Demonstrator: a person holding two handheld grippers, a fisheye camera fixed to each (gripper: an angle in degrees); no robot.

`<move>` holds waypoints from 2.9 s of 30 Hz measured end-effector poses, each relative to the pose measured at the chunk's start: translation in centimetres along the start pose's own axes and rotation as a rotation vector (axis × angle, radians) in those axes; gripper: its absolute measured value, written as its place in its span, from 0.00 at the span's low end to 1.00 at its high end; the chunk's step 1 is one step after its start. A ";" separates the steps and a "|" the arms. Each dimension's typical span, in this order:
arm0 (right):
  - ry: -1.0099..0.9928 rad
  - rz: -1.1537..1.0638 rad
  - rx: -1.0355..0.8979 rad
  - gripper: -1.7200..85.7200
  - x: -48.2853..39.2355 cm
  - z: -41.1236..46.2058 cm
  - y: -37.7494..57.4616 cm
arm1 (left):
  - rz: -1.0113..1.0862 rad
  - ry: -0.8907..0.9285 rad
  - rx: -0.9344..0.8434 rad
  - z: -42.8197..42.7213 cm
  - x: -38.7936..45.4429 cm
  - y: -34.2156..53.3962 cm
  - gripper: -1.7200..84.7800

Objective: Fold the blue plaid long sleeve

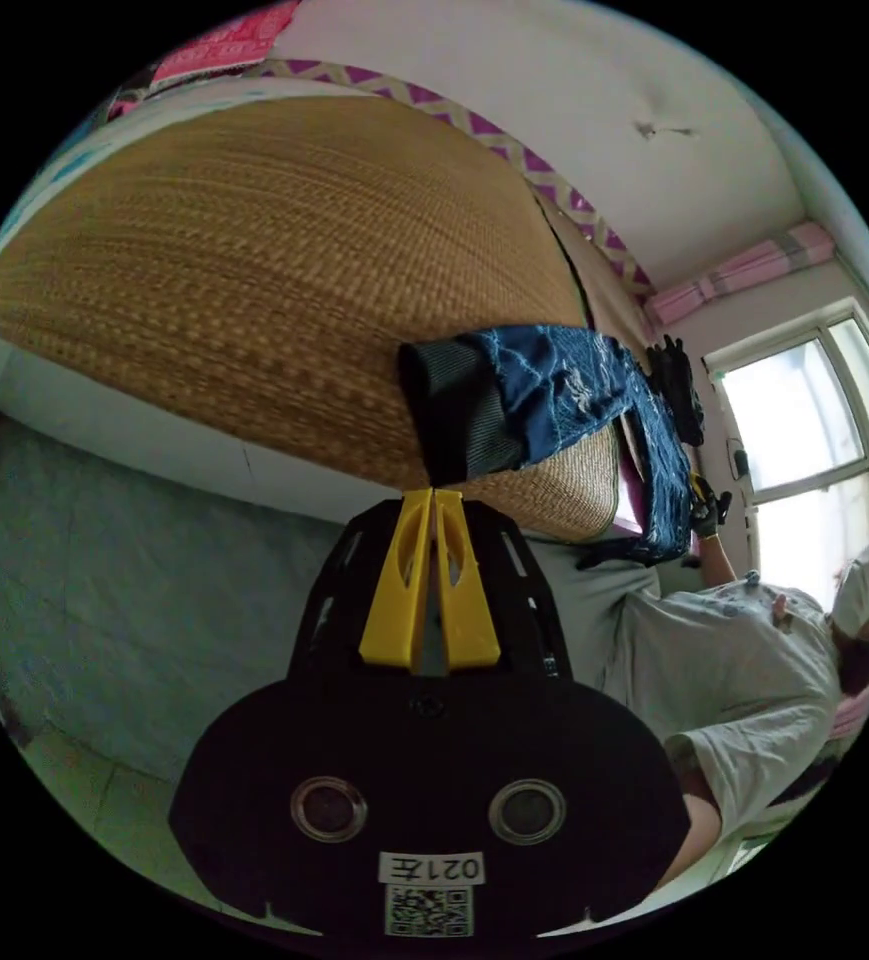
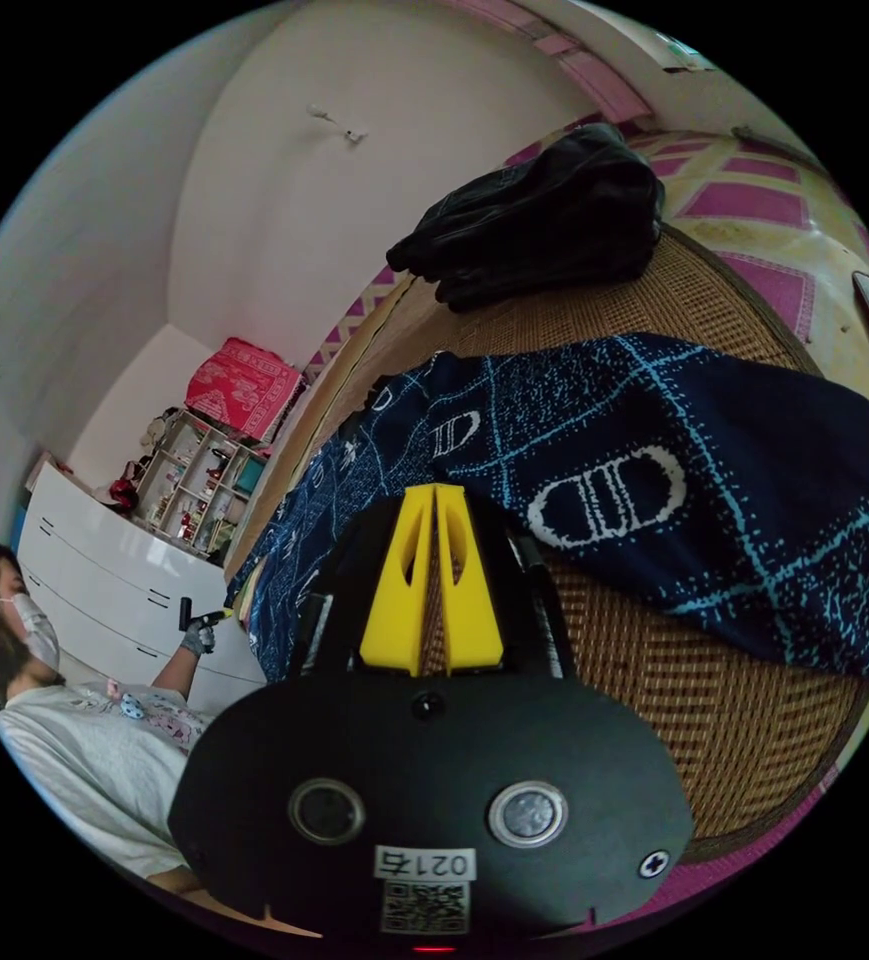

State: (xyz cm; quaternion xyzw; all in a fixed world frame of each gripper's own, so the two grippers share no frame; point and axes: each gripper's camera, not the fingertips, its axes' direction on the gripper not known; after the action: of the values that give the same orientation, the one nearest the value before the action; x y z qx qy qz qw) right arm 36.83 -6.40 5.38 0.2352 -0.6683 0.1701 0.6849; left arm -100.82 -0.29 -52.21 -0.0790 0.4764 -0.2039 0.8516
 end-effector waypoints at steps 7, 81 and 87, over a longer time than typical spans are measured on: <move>-0.011 -0.005 0.003 0.01 0.1 0.2 0.0 | 0.213 -0.016 0.274 -3.4 3.7 0.8 0.01; -0.170 -0.034 0.073 0.01 -5.2 -2.3 -0.7 | -0.626 0.140 0.652 17.9 -25.0 2.8 0.14; -0.176 -0.032 0.076 0.01 -6.7 -3.0 -0.6 | -0.596 0.154 0.752 26.0 -24.3 5.1 0.01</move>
State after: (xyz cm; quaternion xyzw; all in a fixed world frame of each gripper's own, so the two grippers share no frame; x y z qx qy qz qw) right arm 39.32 -4.67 -1.30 0.2860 -0.7151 0.1631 0.6167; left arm -88.74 13.06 -21.06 0.1167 0.3879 -0.6022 0.6880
